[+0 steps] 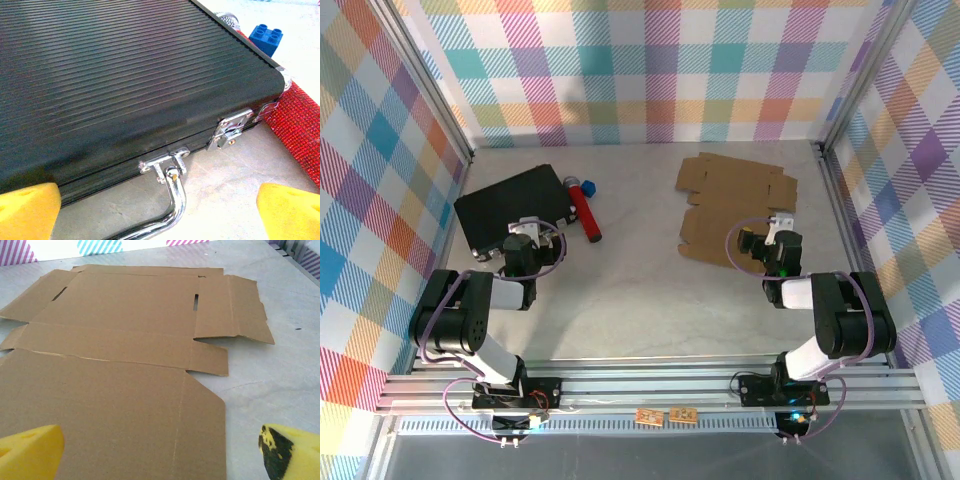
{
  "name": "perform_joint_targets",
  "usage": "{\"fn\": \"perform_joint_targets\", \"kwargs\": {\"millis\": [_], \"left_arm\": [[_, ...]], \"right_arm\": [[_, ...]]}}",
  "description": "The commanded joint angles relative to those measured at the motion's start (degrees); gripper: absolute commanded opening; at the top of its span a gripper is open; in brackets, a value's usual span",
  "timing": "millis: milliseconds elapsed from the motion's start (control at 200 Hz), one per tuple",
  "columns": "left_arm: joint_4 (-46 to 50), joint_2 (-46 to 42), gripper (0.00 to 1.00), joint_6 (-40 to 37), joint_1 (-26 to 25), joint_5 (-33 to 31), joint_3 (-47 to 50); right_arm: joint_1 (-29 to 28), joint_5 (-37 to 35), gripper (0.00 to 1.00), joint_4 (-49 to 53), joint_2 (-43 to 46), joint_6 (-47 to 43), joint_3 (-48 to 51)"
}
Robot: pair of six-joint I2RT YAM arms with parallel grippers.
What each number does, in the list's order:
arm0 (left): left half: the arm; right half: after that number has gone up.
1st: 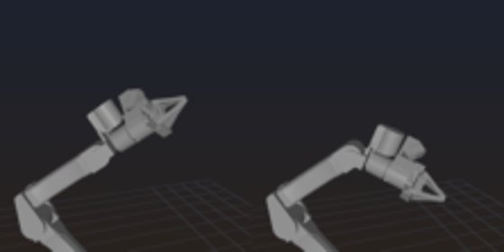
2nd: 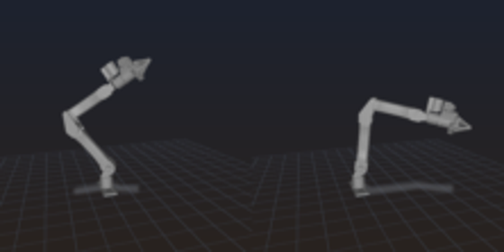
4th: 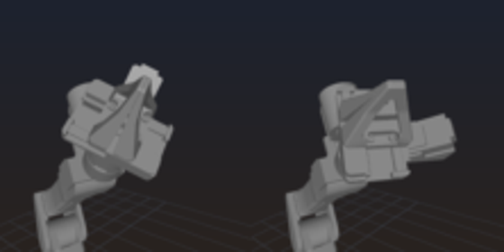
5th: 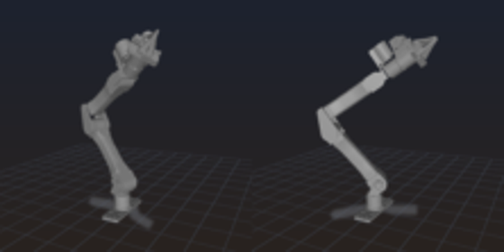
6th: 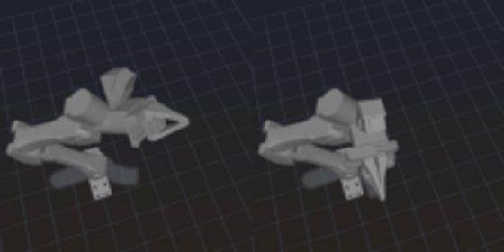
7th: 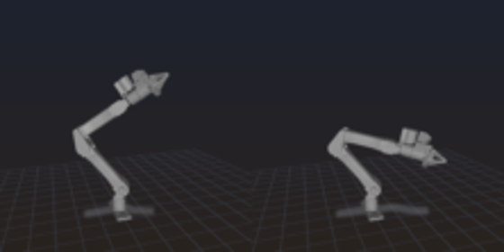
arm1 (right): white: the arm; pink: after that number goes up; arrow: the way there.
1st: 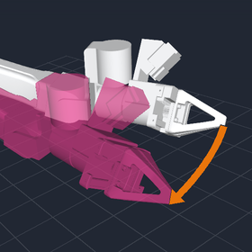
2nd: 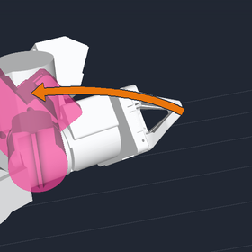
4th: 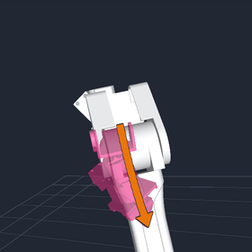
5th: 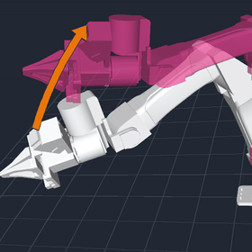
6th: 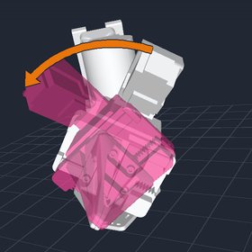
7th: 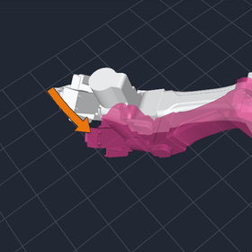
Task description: Fold the paper box
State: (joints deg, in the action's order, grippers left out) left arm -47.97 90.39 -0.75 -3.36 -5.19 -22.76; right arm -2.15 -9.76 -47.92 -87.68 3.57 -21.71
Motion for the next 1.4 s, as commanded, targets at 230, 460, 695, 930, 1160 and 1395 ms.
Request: {"fn": "perform_joint_targets", "kwargs": {"millis": [230,460,695,930,1160,1395], "left_arm": [[-0.4,-0.1,1.00,-0.6,-0.1,-0.2,-1.1],[-0.3,-0.2,1.00,-0.6,-0.2,-0.1,-1.1],[0.0,-0.1,1.00,-0.7,-0.3,-0.2,-1.3],[-0.1,-0.1,1.00,-0.7,-0.2,-0.2,-1.3],[5.7,-5.4,1.00,-0.4,-1.7,-6.8,-2.6],[24.9,-16.6,1.00,8.0,-7.5,-20.6,-16.8]], "right_arm": [[0.4,0.8,0.99,-1.1,0.0,-0.8,-0.8],[0.3,0.8,0.99,-1.1,0.0,-0.8,-0.8],[0.3,0.8,0.99,-1.2,0.0,-0.8,-0.8],[0.3,0.8,0.99,-1.1,0.0,-0.8,-0.9],[-3.1,-6.4,0.99,1.1,5.4,-3.0,-0.3],[-7.4,-17.5,0.99,39.9,22.0,5.8,-24.3]]}}
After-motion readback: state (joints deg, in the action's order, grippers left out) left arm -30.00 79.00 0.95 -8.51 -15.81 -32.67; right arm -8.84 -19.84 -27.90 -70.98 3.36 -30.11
